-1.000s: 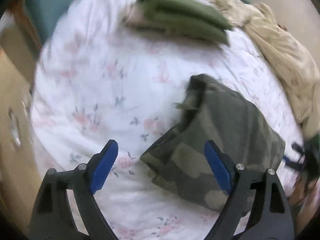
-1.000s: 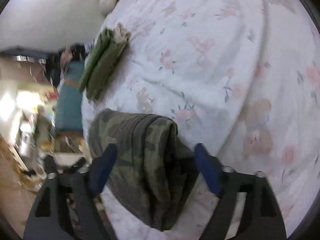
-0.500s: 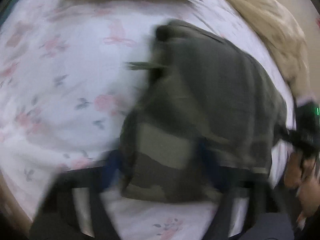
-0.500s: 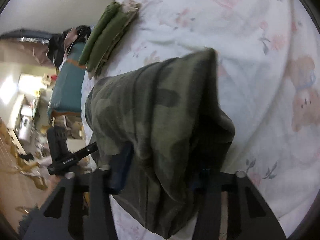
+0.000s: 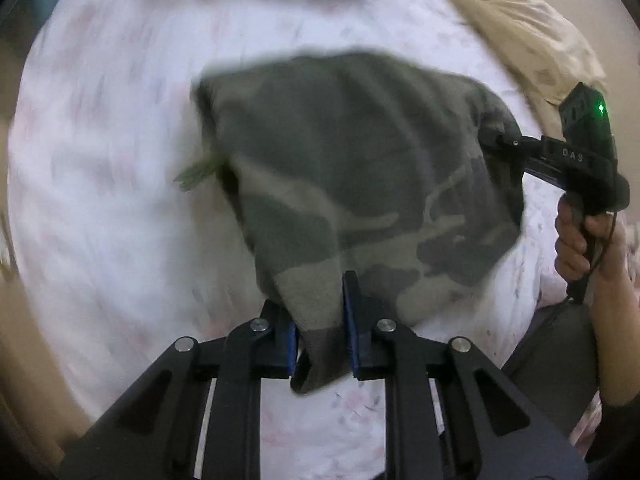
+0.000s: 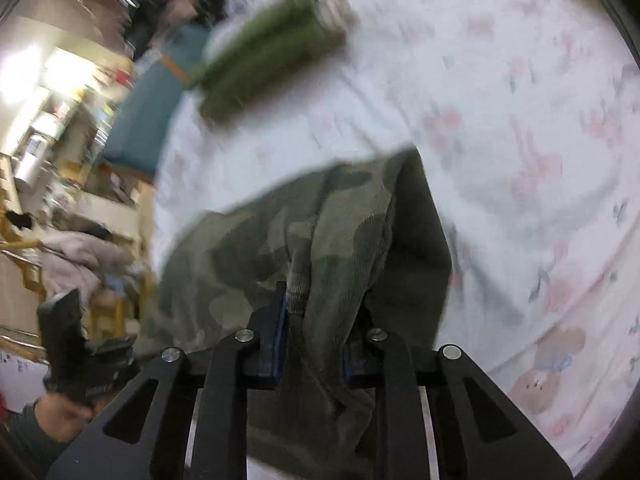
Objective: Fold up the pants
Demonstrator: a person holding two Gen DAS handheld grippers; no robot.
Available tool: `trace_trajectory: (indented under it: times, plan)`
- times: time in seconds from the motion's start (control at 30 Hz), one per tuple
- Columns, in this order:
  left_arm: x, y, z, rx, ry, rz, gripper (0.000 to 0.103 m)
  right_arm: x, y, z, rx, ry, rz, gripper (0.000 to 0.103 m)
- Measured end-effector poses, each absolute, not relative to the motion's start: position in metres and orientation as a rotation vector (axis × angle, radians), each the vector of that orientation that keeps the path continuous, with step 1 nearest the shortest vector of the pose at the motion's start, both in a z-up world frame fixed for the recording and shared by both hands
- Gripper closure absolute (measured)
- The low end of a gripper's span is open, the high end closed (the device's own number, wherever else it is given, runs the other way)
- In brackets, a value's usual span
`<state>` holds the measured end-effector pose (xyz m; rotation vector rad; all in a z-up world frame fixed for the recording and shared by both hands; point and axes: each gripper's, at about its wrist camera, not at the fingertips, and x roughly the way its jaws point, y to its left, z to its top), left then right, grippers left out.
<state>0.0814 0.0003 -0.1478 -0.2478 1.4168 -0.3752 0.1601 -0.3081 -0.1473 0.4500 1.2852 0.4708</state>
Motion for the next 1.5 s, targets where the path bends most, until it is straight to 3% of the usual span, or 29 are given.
trace_trajectory:
  times: [0.03, 0.07, 0.1, 0.13, 0.2, 0.37, 0.47, 0.5, 0.53, 0.63, 0.7, 0.73, 1.0, 1.23, 1.37, 1.5]
  plan:
    - [0.075, 0.001, -0.155, -0.263, 1.420, -0.348, 0.086, 0.156, -0.310, -0.156, 0.451, 1.311, 0.451, 0.073]
    - [0.076, 0.000, -0.158, -0.261, 1.424, -0.327, 0.083, 0.151, -0.313, -0.160, 0.471, 1.321, 0.439, 0.062]
    - [0.075, 0.004, -0.160, -0.260, 1.431, -0.313, 0.073, 0.145, -0.321, -0.162, 0.509, 1.335, 0.406, 0.056]
    - [0.076, 0.007, -0.162, -0.255, 1.442, -0.294, 0.054, 0.140, -0.326, -0.160, 0.541, 1.338, 0.378, 0.054]
    - [0.073, 0.018, -0.158, -0.196, 1.442, -0.208, 0.035, 0.124, -0.342, -0.149, 0.603, 1.302, 0.330, 0.054]
    - [0.058, 0.033, -0.135, -0.247, 1.358, -0.206, 0.033, 0.071, -0.366, -0.129, 0.667, 1.205, 0.216, 0.053]
    - [0.051, 0.024, -0.144, -0.233, 1.390, -0.268, 0.048, 0.053, -0.352, -0.136, 0.597, 1.249, 0.198, 0.052]
    - [0.049, 0.019, -0.147, -0.203, 1.397, -0.280, 0.066, 0.050, -0.342, -0.141, 0.556, 1.273, 0.210, 0.052]
    - [0.048, 0.014, -0.148, -0.189, 1.399, -0.291, 0.077, 0.048, -0.338, -0.144, 0.526, 1.283, 0.213, 0.053]
    - [0.047, 0.000, -0.148, -0.117, 1.385, -0.308, 0.087, 0.047, -0.323, -0.153, 0.383, 1.319, 0.168, 0.067]
    - [0.051, -0.002, -0.141, -0.119, 1.376, -0.319, 0.092, 0.048, -0.321, -0.157, 0.376, 1.333, 0.183, 0.097]
    - [0.051, 0.001, -0.137, -0.132, 1.371, -0.327, 0.093, 0.049, -0.320, -0.156, 0.364, 1.334, 0.195, 0.102]
    - [0.052, 0.042, -0.095, -0.200, 1.299, -0.352, 0.101, 0.017, -0.321, -0.108, 0.428, 1.229, 0.346, 0.102]
    - [0.060, 0.033, -0.139, -0.141, 1.413, -0.256, 0.101, 0.015, -0.304, -0.135, 0.296, 1.350, 0.253, 0.103]
    - [0.060, 0.019, -0.179, 0.040, 1.501, -0.149, 0.101, 0.025, -0.301, -0.162, 0.266, 1.445, 0.233, 0.101]
    - [0.064, 0.031, -0.166, -0.055, 1.489, -0.120, 0.096, 0.027, -0.309, -0.151, 0.332, 1.439, 0.234, 0.096]
